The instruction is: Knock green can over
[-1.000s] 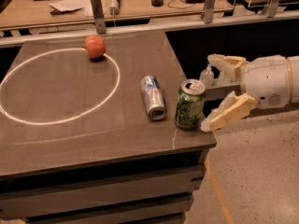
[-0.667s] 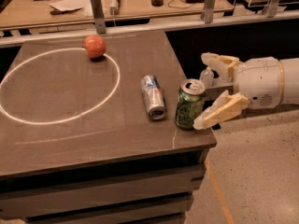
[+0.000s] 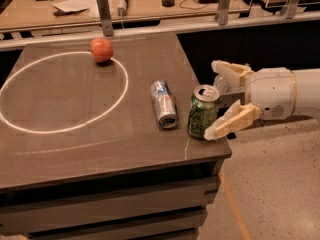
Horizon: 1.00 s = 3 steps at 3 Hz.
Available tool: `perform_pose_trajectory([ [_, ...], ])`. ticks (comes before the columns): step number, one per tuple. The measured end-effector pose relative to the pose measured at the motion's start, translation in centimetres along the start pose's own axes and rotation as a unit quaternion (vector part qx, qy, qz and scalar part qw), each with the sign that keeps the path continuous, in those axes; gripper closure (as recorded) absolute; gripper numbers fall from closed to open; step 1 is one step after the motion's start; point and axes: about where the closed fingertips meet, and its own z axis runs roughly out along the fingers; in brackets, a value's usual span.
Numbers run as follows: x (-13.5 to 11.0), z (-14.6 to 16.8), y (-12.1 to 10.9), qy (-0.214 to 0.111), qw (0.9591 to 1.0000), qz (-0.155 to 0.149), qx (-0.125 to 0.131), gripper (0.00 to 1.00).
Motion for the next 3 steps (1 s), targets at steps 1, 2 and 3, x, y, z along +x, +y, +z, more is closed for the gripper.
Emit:
perform_pose_trajectory([
  [1, 0.9, 0.7, -0.1, -0.011, 0.9999, 0.004, 0.002, 0.0],
  [2, 1.7, 1.2, -0.3, -0.02, 0.9997, 0.004, 0.013, 0.18],
  [3, 2.2, 1.4, -0.6, -0.029, 0.9992, 0.01, 0.024, 0.52],
])
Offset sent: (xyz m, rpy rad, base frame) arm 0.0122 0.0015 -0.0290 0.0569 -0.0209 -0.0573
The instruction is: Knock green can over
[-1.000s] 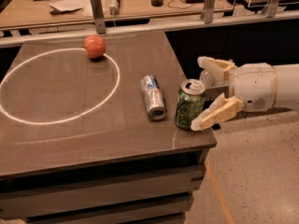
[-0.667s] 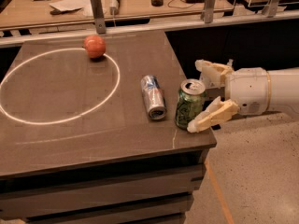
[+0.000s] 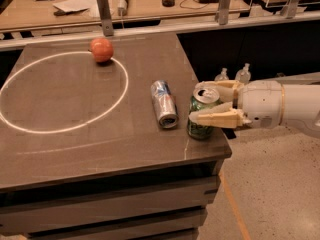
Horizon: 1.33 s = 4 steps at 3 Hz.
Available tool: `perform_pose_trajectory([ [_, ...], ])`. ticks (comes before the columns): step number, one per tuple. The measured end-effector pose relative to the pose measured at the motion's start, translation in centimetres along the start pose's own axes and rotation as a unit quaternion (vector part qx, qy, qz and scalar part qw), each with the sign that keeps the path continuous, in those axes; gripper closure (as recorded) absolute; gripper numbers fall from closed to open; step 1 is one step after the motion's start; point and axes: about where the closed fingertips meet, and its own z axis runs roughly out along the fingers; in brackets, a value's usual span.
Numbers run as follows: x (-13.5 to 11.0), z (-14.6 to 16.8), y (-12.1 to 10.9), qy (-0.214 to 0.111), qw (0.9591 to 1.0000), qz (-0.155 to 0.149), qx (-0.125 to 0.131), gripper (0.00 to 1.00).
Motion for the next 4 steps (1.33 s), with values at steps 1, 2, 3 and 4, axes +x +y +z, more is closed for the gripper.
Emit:
perform_pose_trajectory([
  [1, -0.4, 0.6, -0.7, -0.004, 1.0, 0.005, 0.004, 0.75],
  [2, -2.3, 1.7, -2.4, -0.003, 0.9999, -0.009, -0.003, 0.96],
  [3, -6.0, 3.0, -4.7, -0.006, 0.999, -0.044, -0.007, 1.0],
  [4, -9.2, 4.5, -5.8, -0.007, 0.9969, -0.076, -0.017, 1.0],
])
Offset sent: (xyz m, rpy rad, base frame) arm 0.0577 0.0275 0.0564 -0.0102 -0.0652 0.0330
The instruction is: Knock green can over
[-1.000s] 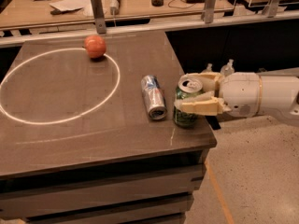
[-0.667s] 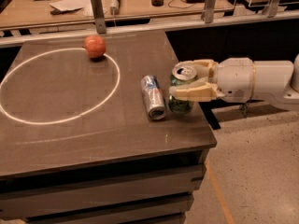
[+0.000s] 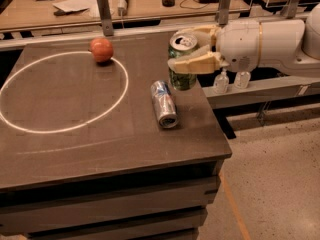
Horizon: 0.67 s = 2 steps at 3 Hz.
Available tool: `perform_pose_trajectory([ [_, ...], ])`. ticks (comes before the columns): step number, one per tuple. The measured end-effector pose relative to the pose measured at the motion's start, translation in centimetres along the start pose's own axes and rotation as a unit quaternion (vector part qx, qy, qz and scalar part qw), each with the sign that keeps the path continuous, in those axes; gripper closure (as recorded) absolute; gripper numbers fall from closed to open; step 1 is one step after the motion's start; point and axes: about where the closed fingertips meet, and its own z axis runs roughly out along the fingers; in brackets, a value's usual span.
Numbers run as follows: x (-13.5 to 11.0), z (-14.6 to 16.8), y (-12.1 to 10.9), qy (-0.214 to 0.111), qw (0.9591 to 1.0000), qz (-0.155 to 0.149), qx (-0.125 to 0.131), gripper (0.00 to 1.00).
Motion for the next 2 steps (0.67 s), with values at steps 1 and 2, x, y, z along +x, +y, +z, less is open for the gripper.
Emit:
perform_pose_trajectory([
  [1, -2.3, 2.5, 0.1, 0.012, 0.9989, -0.039, -0.023, 1.0],
  [2, -3.7, 8.2, 2.8, 0.048, 0.9906, -0.092, -0.088, 1.0],
])
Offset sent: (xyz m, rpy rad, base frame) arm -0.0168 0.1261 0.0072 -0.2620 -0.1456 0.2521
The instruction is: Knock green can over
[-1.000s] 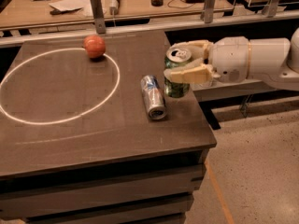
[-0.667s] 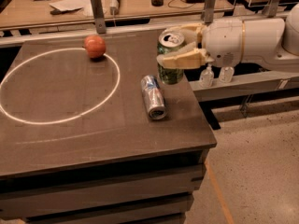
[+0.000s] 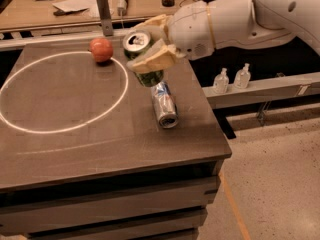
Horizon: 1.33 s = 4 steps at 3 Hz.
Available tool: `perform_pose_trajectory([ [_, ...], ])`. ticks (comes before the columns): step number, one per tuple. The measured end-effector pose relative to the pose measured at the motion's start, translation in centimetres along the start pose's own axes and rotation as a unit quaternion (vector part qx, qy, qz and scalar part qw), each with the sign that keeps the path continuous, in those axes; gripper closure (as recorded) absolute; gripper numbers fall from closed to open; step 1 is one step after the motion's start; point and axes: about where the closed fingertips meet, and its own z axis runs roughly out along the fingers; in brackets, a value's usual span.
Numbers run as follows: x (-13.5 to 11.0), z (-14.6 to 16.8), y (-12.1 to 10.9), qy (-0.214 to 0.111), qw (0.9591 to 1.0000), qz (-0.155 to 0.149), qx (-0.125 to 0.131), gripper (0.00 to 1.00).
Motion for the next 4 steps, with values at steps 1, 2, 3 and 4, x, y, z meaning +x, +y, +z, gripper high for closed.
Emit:
perform_pose_trajectory([
  [1, -0.8, 5.1, 1.9, 0.036, 0.9971, -0.034, -0.058, 1.0],
  [2, -0.3, 8.2, 3.9, 0.084, 0.9901, -0.059, -0.096, 1.0],
  [3, 1.6, 10.9, 5.7, 0.144, 0.9778, -0.062, -0.139, 0.82],
  [4, 3.4, 12.3, 6.8, 0.189, 0.9663, -0.061, -0.164, 0.59],
])
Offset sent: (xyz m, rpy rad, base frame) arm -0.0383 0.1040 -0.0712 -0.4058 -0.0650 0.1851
